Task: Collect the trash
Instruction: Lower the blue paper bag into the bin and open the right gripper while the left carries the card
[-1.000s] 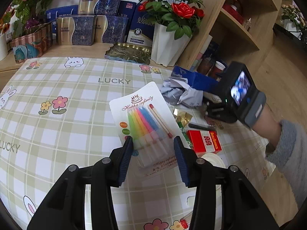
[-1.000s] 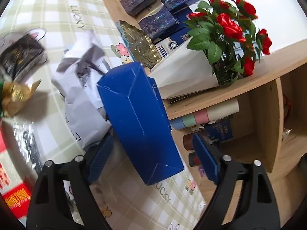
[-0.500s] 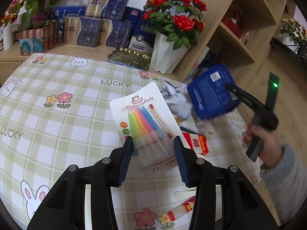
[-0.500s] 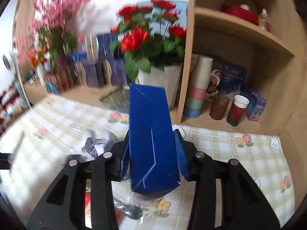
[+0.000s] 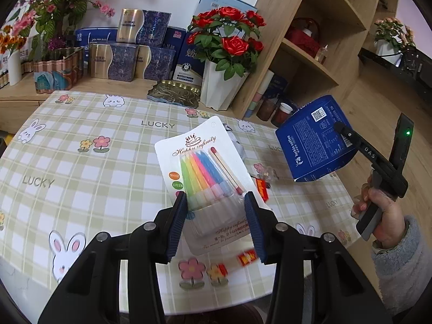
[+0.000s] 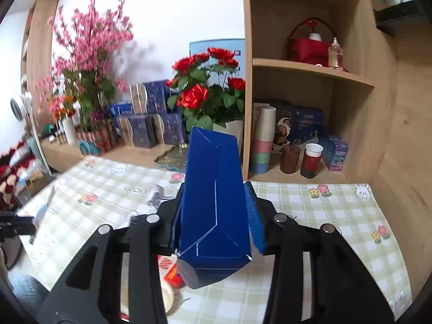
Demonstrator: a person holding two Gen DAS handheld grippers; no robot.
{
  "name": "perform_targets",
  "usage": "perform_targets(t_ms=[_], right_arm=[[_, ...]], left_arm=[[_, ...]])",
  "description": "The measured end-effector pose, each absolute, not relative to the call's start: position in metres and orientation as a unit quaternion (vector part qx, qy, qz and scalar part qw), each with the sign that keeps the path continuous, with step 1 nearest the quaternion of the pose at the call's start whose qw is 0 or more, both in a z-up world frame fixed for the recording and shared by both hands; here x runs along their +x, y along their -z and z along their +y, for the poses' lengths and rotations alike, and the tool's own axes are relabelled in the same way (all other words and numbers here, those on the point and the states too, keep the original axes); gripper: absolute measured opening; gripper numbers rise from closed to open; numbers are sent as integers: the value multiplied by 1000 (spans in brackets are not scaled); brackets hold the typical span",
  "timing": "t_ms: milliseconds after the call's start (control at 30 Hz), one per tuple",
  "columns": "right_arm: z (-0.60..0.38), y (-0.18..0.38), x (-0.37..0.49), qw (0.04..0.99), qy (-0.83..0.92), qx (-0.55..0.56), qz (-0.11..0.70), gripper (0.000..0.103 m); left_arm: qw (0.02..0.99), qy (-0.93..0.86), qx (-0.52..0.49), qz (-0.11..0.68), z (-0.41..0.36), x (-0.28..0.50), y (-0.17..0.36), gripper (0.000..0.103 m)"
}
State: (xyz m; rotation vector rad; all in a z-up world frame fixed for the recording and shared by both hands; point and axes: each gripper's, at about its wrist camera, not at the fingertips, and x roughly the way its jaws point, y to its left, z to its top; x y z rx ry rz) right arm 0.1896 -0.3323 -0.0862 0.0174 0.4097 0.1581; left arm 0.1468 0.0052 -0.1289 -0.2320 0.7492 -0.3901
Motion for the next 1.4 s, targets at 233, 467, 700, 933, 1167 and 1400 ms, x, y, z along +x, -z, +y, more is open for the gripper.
perform_targets(t_ms=[233,467,700,933,1167,1400], right_arm=[[-321,76,131,977,-90,27,194,43],[-305,78,74,970,-122,49,203,43],[-285,89,24,964,-145,50,218,43],[-267,116,-23,947,-182,70,257,43],[-231,152,-44,923,-217,14,316,43],[-211,194,-43,901,-222,-14,372,43]], left_arm=[[904,201,-106,362,13,102,121,43],[906,204,-94,358,16,60,114,43],[908,202,-98,354,27,22,114,43],[912,192,-107,347,42,-5,112,43],[908,198,-117,351,44,-19,119,43],[908,191,-131,349,51,-17,124,43]])
